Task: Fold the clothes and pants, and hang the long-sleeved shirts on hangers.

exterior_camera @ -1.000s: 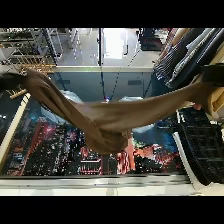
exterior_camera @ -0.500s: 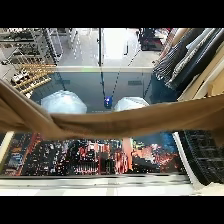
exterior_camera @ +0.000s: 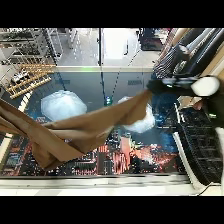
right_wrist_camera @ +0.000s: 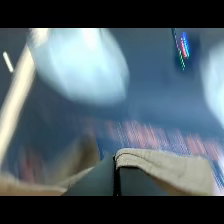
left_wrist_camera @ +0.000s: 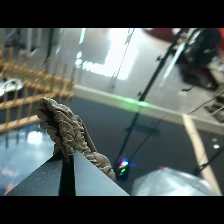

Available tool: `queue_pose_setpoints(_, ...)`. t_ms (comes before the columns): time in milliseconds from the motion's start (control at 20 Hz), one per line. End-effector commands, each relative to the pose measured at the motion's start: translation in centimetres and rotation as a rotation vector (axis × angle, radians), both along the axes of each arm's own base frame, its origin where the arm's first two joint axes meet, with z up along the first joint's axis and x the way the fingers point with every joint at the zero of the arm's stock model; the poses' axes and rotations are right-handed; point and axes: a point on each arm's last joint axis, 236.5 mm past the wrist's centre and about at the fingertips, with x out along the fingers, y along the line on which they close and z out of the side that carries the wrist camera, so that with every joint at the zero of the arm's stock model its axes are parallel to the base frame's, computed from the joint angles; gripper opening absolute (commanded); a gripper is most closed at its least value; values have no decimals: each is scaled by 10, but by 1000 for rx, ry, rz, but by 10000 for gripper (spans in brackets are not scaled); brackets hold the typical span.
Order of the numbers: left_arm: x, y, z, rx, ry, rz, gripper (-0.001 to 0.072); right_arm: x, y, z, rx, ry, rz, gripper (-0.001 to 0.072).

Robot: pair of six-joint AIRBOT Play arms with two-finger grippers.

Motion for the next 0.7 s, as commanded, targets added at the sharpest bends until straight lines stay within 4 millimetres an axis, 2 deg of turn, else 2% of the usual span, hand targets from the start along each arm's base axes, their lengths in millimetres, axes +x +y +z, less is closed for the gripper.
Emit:
queue_pose_setpoints(0, -2, 21, -23, 23, 85, 49, 13, 80, 15, 2, 121, -182, -115, 139)
queue_pose_setpoints(50, -1, 22, -25, 19, 87, 48, 13, 78, 18, -15, 107, -93, -84, 467)
queue_pose_setpoints(100, 0, 24, -26, 16, 89, 48, 12, 63, 20, -45, 61, 50, -33, 529)
queue_pose_setpoints(200, 0, 24, -27, 14, 91, 48, 13, 10, 26, -105, -32, 331, 99, 511)
queue_pose_setpoints(300, 1, 22, -26, 10, 87, 42, 13, -47, 61, -148, -17, 534, 268, 483)
queue_pose_setpoints(350, 2, 21, -25, 4, 80, 36, 13, -64, 80, -165, 8, 589, 306, 435)
queue_pose_setpoints(400, 2, 20, -24, 1, 74, 32, 13, -74, 100, -184, 14, 603, 318, 424)
queue_pose_setpoints(500, 2, 20, -24, 0, 75, 32, 14, -75, 127, -220, 9, 594, 275, 424)
queue_pose_setpoints(650, 2, 20, -24, 0, 75, 32, 13, -71, 143, -271, 41, 700, 215, 424)
